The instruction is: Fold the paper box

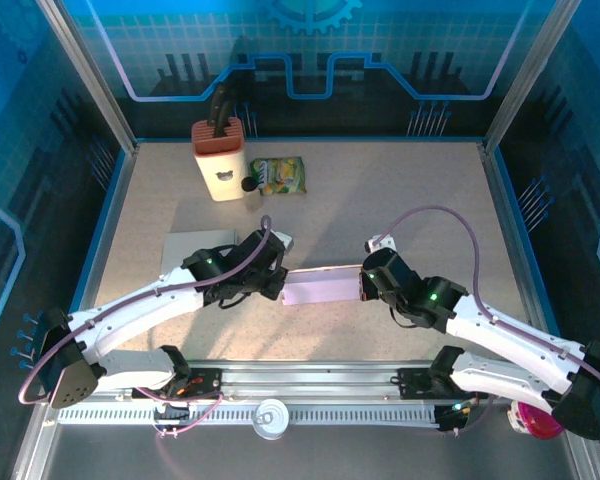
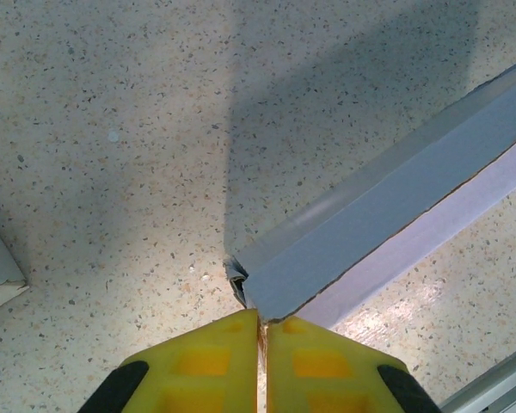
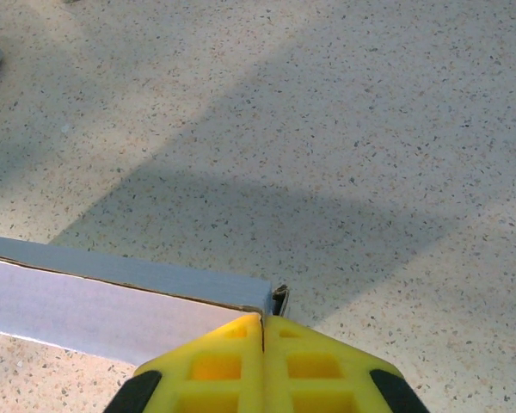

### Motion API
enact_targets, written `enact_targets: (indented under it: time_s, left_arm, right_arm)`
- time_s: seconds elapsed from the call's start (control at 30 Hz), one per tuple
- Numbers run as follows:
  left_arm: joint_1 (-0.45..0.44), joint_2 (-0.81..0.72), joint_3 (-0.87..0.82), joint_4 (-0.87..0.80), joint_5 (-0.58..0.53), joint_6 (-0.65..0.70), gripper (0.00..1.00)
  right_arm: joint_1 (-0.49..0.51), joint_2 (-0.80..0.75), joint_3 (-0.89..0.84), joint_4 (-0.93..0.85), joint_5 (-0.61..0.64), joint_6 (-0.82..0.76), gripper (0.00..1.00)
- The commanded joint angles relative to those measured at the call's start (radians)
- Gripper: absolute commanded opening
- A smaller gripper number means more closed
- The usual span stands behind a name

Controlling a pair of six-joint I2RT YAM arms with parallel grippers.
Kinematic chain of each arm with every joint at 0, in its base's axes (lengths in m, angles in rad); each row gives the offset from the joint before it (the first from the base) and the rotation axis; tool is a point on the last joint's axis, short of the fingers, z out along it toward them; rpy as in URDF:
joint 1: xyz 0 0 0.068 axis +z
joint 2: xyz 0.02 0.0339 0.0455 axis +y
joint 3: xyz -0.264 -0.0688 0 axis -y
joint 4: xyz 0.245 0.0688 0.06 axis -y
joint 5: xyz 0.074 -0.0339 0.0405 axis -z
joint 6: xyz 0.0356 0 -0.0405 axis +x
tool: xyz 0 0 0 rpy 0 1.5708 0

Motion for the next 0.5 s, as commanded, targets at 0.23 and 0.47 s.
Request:
enact_targets:
  time_s: [0.23, 0.47]
  left_arm:
    - [-0.01, 0.04, 0.059, 0.016, 0.02, -0.171, 0.07]
    - [-0.01, 0.048, 0.065, 0.009, 0.007, -0.235, 0.06]
  right_arm:
    - [0.041, 0.018, 0.032, -0.016, 0.01, 0.044, 0.0]
    - [0.055, 0.026, 0.034, -0.017, 0.021, 0.05, 0.0]
